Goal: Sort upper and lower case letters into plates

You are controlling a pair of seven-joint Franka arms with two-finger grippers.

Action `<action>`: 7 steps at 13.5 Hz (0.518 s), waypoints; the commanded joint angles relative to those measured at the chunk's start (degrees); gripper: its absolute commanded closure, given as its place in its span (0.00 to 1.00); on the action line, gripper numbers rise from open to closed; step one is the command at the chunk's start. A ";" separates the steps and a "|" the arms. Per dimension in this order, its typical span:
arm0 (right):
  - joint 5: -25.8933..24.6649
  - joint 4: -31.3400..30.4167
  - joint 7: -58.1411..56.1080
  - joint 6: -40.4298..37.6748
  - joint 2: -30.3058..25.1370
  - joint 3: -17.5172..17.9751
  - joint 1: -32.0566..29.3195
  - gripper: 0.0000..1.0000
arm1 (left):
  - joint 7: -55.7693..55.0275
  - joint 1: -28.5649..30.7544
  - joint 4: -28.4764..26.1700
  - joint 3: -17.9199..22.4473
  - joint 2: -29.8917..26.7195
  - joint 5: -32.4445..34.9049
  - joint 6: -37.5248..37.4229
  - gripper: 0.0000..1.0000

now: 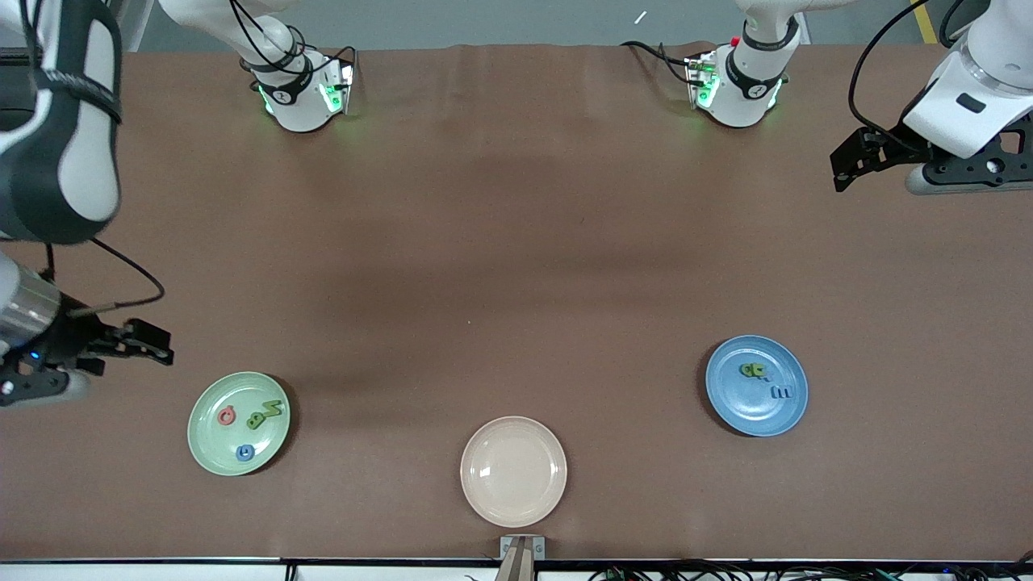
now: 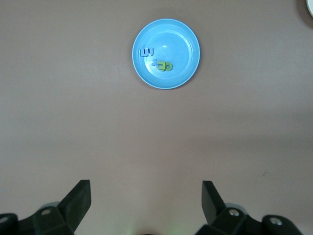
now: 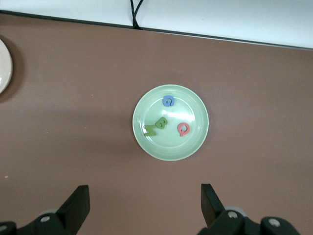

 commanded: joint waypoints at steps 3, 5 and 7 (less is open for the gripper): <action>-7.09 -3.61 7.24 -5.48 -9.93 13.69 -10.23 0.00 | 0.82 0.67 0.04 -0.31 -1.61 -1.15 -0.96 0.00; -10.69 -5.01 12.70 -7.51 -12.75 27.03 -19.71 0.00 | 0.82 0.59 0.30 -0.31 -1.71 -1.15 -0.96 0.00; -13.86 -10.52 16.83 -5.68 -17.31 37.43 -26.07 0.00 | 0.56 0.68 0.39 -0.22 -2.14 -1.23 -1.39 0.00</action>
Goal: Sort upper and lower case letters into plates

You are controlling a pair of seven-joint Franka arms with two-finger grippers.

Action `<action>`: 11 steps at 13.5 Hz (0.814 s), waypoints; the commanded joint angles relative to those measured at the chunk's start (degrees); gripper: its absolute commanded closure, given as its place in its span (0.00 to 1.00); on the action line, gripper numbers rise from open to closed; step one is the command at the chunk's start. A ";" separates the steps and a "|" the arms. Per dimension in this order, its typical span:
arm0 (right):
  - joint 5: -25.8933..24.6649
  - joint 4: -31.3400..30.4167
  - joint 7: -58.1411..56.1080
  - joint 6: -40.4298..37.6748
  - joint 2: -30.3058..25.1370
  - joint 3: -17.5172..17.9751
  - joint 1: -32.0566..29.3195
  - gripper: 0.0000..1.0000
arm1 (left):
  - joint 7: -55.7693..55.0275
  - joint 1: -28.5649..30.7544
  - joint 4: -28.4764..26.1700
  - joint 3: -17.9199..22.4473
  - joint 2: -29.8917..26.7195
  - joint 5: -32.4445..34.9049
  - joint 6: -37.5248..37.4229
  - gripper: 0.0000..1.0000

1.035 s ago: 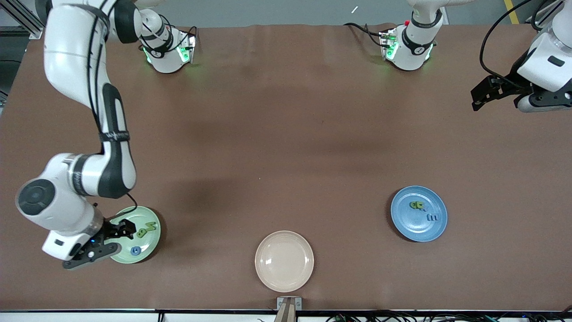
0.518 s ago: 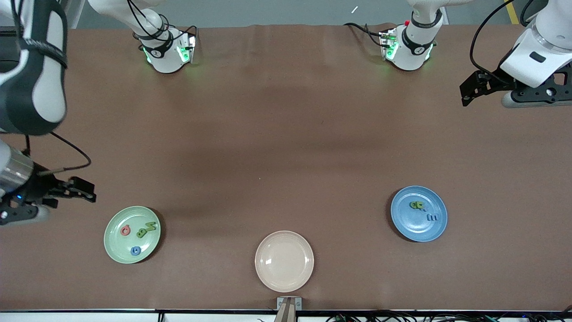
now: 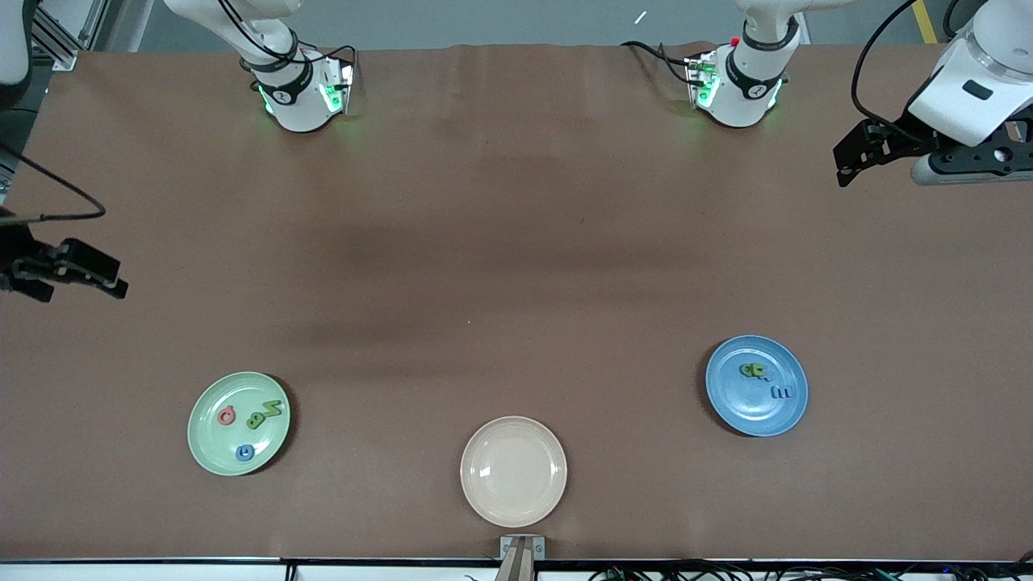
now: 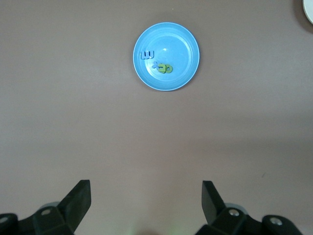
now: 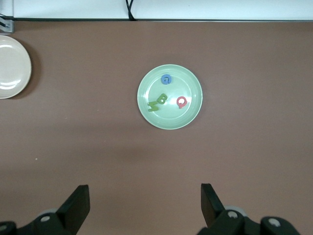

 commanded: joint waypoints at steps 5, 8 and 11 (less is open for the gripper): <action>-1.52 -23.95 6.47 12.46 -16.09 9.12 -6.54 0.00 | 0.29 0.60 0.39 0.03 -1.72 -1.23 -2.54 0.00; -0.20 -22.19 3.57 12.28 -15.73 2.99 -2.26 0.00 | 0.29 0.68 0.30 0.39 -2.34 -2.19 -1.93 0.00; -0.20 -20.96 2.34 10.62 -15.03 -0.11 -0.83 0.00 | 0.29 0.68 0.13 0.39 -2.17 -2.28 -1.93 0.00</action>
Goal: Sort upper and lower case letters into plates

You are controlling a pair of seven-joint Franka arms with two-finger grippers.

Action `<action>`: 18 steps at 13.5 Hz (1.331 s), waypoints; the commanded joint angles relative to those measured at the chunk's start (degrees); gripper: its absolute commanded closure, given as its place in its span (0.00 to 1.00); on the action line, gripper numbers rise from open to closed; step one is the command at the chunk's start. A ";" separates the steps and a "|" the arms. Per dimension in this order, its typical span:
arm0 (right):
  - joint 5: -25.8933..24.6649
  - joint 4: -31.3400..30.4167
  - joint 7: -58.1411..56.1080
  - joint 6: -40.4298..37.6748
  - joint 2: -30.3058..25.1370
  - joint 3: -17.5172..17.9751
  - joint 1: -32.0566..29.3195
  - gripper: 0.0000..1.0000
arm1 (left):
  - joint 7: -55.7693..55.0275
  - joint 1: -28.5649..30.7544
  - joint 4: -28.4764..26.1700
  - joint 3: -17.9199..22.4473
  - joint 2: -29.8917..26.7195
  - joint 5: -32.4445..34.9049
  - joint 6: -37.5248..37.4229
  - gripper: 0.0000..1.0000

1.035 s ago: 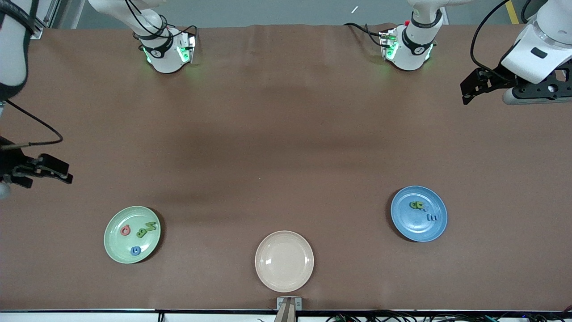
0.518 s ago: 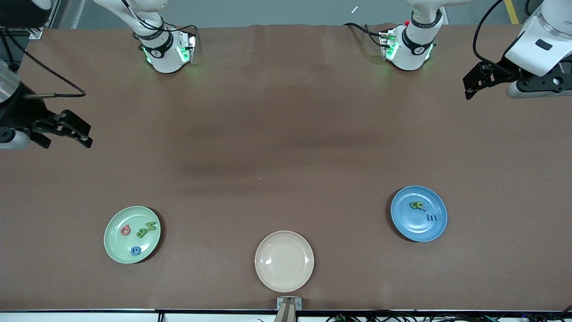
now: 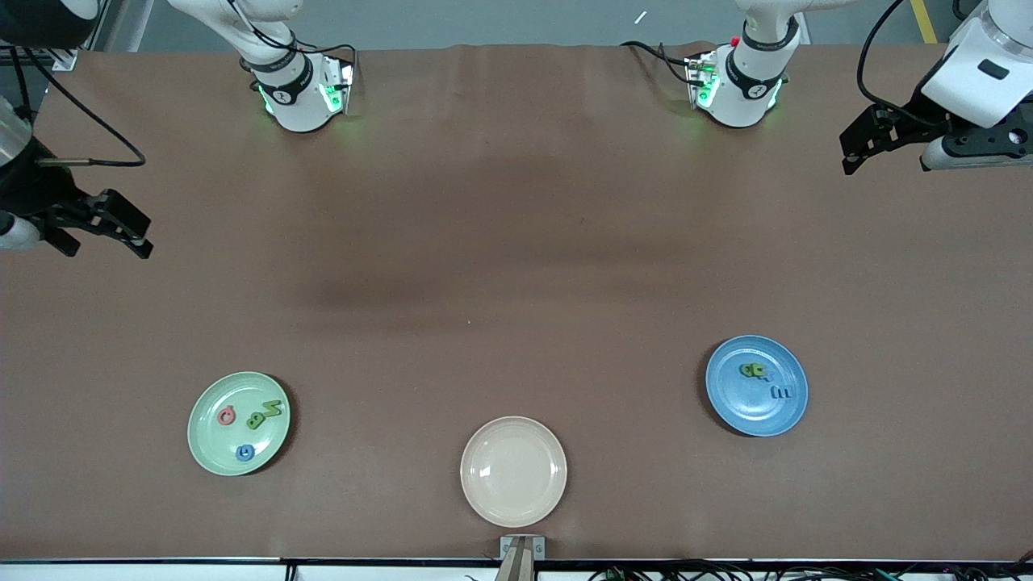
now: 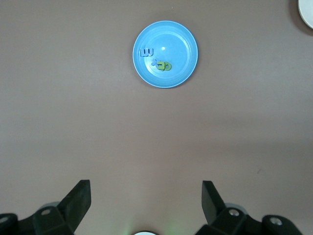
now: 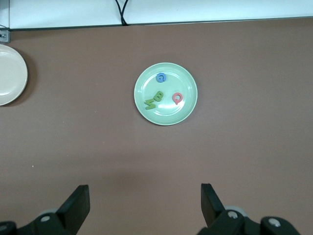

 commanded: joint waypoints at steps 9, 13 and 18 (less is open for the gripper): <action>0.87 5.80 -2.06 -11.62 -0.86 -1.79 0.76 0.00 | -1.09 0.35 -0.17 -0.67 -0.56 -1.16 -0.57 0.00; 0.96 5.80 -3.29 -11.62 -0.86 -7.31 5.05 0.00 | -0.30 0.44 0.18 -0.23 0.58 -2.73 -0.31 0.00; 0.09 5.89 -4.34 -12.94 -1.03 -7.42 4.54 0.00 | -1.00 2.28 4.57 0.12 4.27 -2.74 -1.01 0.00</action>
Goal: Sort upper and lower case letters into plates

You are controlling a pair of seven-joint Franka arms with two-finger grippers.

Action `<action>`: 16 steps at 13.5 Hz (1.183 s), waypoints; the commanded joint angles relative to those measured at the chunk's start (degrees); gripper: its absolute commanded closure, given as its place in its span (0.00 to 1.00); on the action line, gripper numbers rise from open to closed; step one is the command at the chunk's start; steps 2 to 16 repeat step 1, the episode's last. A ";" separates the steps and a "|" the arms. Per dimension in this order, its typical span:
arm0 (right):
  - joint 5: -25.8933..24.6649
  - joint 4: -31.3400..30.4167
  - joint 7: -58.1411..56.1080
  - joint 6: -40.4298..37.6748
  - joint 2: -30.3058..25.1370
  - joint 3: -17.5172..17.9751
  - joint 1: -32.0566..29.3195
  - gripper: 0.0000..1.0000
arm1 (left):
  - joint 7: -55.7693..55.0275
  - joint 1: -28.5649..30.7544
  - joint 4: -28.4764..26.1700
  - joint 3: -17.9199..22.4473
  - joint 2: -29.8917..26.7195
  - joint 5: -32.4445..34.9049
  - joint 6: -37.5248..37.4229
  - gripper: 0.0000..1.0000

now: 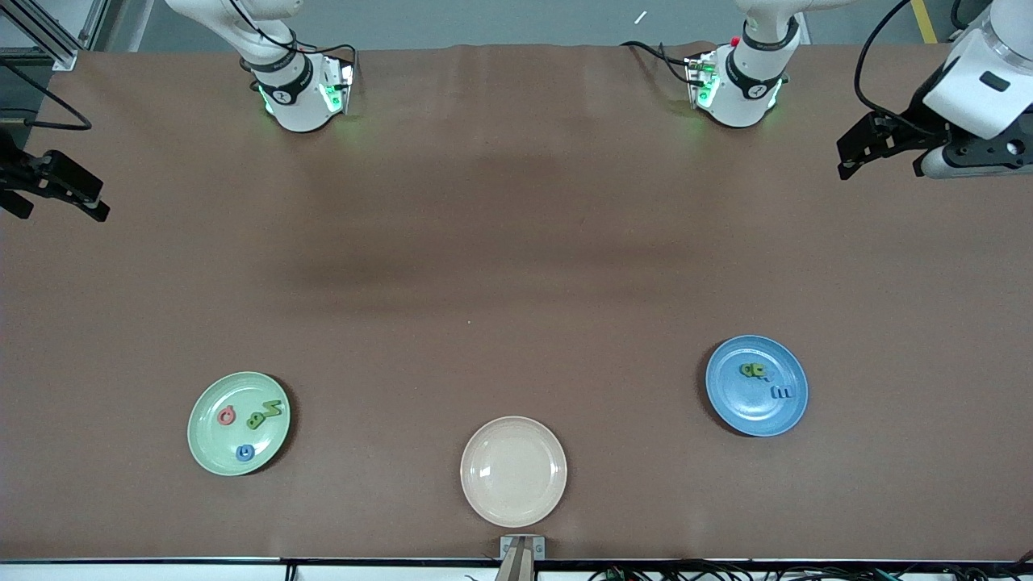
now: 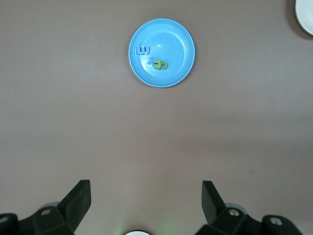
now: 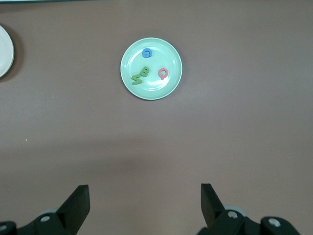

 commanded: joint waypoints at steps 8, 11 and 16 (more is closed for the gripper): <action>-0.52 -0.21 -2.53 -0.24 -0.82 -1.00 0.31 0.00 | -0.57 1.07 3.40 -0.12 2.39 -0.96 -1.09 0.00; -0.52 -0.21 -2.53 -0.24 -0.82 -1.00 0.31 0.00 | -0.57 1.07 3.40 -0.12 2.39 -0.96 -1.09 0.00; -0.52 -0.21 -2.53 -0.24 -0.82 -1.00 0.31 0.00 | -0.57 1.07 3.40 -0.12 2.39 -0.96 -1.09 0.00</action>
